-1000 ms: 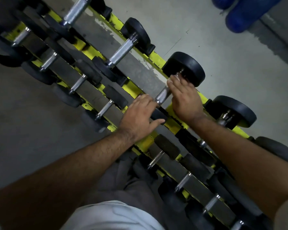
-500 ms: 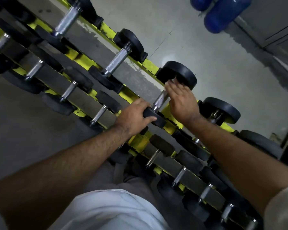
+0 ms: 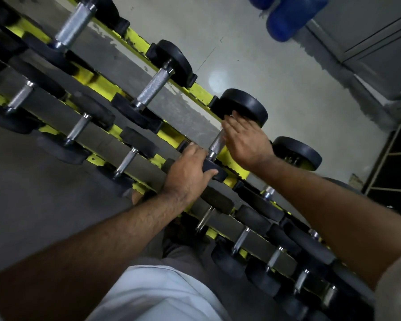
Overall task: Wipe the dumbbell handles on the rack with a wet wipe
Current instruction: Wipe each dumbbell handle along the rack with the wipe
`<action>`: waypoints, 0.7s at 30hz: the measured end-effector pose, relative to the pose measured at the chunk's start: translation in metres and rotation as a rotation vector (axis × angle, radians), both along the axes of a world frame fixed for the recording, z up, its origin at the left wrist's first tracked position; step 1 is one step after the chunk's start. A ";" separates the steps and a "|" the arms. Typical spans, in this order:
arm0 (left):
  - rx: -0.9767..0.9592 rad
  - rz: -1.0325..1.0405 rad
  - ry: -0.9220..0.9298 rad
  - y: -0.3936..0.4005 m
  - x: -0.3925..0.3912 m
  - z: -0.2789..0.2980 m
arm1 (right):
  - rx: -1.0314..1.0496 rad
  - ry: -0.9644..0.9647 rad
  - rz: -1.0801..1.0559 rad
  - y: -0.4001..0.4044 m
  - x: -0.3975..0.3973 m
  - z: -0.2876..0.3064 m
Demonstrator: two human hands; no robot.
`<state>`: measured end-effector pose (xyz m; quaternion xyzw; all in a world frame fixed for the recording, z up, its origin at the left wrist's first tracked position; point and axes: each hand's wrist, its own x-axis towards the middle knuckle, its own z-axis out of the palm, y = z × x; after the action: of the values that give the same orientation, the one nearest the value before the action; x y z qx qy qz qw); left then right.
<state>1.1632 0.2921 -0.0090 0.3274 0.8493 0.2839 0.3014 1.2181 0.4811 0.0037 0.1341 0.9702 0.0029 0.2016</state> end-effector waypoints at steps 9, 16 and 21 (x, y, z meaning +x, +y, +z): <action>-0.019 -0.014 -0.002 0.000 0.002 0.003 | -0.004 -0.020 0.070 -0.011 -0.002 -0.003; -0.027 -0.020 -0.001 -0.001 0.002 0.005 | -0.013 -0.010 0.063 -0.002 -0.007 -0.003; -0.015 -0.015 -0.011 -0.001 0.003 0.005 | -0.138 -0.041 0.280 -0.004 -0.007 -0.007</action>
<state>1.1664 0.2906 -0.0043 0.3301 0.8472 0.2770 0.3106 1.2116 0.4774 -0.0037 -0.0170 0.9730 -0.0327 0.2279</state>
